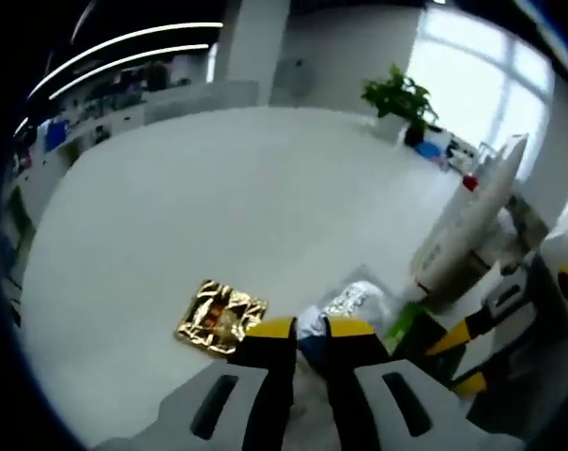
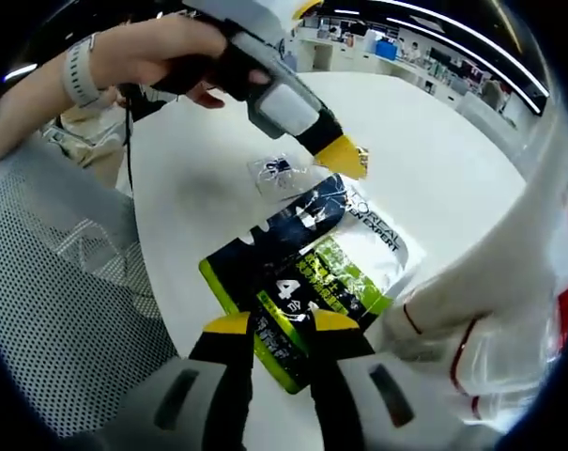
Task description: Arrange the skincare products in the storage area until every visible bottle or jar stands upright without overlapping.
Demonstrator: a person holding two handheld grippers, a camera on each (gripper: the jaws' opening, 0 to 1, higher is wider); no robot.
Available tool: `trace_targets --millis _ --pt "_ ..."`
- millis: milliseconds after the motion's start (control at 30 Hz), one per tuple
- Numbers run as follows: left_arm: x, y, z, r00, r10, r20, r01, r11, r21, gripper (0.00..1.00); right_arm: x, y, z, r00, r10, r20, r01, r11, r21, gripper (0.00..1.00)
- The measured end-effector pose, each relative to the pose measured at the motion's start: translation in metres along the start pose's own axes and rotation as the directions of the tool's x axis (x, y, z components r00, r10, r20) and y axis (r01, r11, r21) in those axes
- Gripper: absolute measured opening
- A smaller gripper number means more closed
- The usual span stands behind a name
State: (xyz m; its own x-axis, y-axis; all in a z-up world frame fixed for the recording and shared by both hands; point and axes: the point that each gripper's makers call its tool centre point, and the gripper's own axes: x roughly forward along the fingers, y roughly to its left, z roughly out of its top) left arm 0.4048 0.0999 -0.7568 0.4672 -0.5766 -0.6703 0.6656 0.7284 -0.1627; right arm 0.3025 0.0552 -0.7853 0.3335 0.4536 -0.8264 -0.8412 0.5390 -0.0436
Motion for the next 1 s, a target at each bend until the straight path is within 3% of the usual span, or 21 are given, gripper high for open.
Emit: trace_targets --millis 100,433,1000 --pt "0.004 -0.005 -0.009 0.999 -0.023 -0.04 0.024 0.999 0.034 0.12 0.0 -0.001 0.0 1.0 -0.001 0.001 0.001 1.0 -0.001 0.23" --pt "0.012 -0.002 -0.021 0.995 0.002 -0.103 0.007 0.996 0.087 0.17 0.001 -0.003 0.002 1.0 -0.002 0.018 0.002 1.0 0.004 0.23" --pt "0.015 -0.004 -0.018 0.997 0.016 -0.072 -0.01 0.997 0.08 0.17 0.0 -0.005 0.001 0.999 -0.027 0.021 0.027 1.0 0.001 0.23"
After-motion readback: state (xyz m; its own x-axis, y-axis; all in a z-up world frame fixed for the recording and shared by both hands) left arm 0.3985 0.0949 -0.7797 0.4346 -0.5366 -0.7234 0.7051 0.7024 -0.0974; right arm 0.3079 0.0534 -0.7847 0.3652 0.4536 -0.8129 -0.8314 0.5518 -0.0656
